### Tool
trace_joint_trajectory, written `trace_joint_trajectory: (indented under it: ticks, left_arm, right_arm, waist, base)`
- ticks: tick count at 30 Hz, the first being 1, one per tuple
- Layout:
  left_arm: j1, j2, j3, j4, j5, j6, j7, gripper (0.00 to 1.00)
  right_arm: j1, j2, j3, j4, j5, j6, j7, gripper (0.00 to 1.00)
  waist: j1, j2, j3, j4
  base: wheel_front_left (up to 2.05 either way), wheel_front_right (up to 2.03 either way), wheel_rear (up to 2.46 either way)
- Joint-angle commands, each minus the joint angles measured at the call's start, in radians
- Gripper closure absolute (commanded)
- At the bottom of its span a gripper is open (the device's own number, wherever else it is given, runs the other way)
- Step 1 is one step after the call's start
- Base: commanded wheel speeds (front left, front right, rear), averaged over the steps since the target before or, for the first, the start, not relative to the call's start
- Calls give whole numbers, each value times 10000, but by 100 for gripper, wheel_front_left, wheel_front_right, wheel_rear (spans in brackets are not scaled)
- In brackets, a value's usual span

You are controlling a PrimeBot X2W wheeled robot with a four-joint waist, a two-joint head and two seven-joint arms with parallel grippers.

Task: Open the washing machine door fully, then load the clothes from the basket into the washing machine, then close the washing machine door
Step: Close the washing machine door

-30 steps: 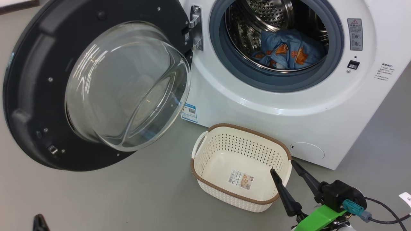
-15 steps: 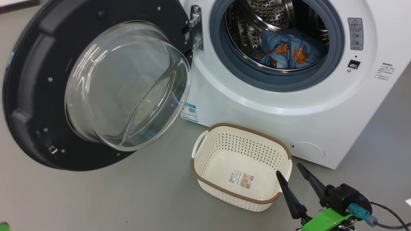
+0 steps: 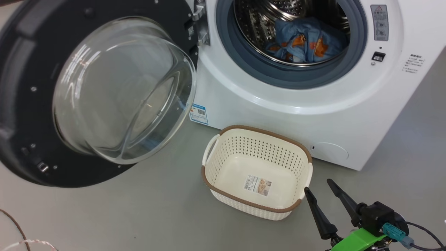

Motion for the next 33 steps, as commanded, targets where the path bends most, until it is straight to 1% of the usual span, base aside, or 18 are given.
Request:
trace_joint_trajectory:
  ticks: [1,7,9,15,20,25,31,33]
  left_arm:
    - [-507,696,243,67,-119,-170,117,100]
    - [-1322,1140,582,1184,-731,-393,466,100]
    - [-1584,1343,680,1620,-947,-527,667,100]
    - [-2120,1616,765,2589,-1512,-863,1491,100]
    - [-2250,1893,823,3070,-1737,-1044,1886,100]
    - [-2312,2135,927,3482,-1984,-1134,2293,100]
    - [-2342,2287,954,3805,-2180,-1199,2709,100]
    - [-2348,2269,925,3785,-2292,-1219,3000,100]
  right_arm:
    - [-219,-100,275,-266,-85,16,-48,0]
    - [-382,-255,342,-257,-78,16,-48,0]
    - [-441,-310,361,-260,-83,16,-48,0]
    - [-588,-459,405,-290,-99,16,-48,0]
    - [-613,-567,384,-274,-89,16,-48,0]
    - [-562,-623,373,-260,-84,16,-48,0]
    - [-498,-669,392,-245,-78,16,-48,0]
    - [-486,-693,418,-243,-83,16,-48,0]
  waist:
    - [0,0,280,-277]
    - [0,0,573,-602]
    - [0,0,699,-723]
    - [0,0,1068,-1040]
    - [0,0,1258,-1223]
    - [0,0,1284,-1291]
    - [0,0,1187,-1292]
    - [0,0,1158,-1284]
  base:
    - [0,0,0]
    - [0,0,0]
    - [0,0,0]
    - [0,0,0]
    - [0,0,0]
    - [0,0,0]
    - [0,0,0]
    - [0,0,0]
